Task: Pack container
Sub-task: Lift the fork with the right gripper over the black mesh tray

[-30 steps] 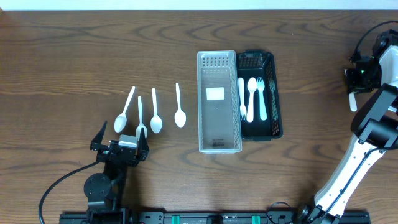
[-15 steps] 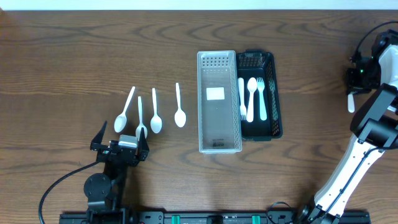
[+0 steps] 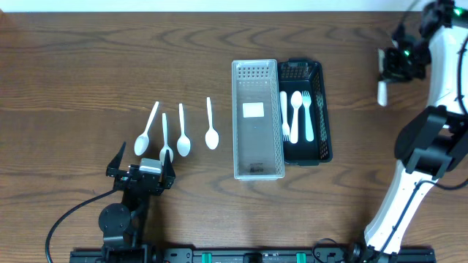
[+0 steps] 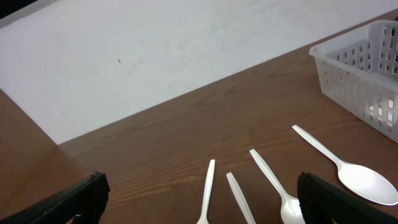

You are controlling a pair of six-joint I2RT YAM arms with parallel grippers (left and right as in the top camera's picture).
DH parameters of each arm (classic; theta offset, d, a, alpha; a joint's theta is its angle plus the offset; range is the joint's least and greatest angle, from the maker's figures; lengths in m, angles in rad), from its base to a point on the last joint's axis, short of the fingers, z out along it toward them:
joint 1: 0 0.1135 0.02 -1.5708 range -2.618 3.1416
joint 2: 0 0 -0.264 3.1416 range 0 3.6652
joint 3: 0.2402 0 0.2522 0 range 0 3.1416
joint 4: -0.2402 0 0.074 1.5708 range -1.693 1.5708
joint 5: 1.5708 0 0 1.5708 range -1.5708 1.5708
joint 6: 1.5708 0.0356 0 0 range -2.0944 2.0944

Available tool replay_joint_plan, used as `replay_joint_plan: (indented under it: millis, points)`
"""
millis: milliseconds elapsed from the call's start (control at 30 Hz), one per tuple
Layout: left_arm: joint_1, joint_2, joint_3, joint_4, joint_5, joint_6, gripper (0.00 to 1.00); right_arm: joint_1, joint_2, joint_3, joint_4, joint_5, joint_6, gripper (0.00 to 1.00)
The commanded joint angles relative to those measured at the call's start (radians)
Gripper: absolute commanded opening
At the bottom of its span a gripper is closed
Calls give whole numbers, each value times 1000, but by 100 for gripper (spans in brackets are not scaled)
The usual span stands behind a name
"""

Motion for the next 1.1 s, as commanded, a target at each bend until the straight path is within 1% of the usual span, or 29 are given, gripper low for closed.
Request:
replay_joint_plan:
  millis: [0, 167, 333, 533, 700, 933, 1000, 1067]
  points:
    - [6, -5, -17, -33, 15, -10, 98, 82, -83, 26, -23, -92, 83, 1]
    - [6, -5, -17, -33, 15, -10, 98, 197, -103, 26, -67, -100, 147, 1]
    - [6, -5, -17, -33, 15, -10, 98, 298, -102, 10, -77, -98, 165, 1]
    - [6, -5, -17, -33, 15, -10, 98, 397, -101, -29, -51, -89, 171, 2]
    - [6, -5, -17, -33, 15, -10, 98, 437, -101, -61, -43, 25, 220, 3]
    - [6, -5, -17, -33, 15, -10, 98, 439, -101, -158, 5, 30, 264, 3]
    - [6, -5, -17, -33, 15, -10, 98, 439, -101, -193, 19, 31, 264, 6]
    - [6, -5, -17, -33, 15, -10, 98, 441, -101, -233, 38, 30, 264, 12]
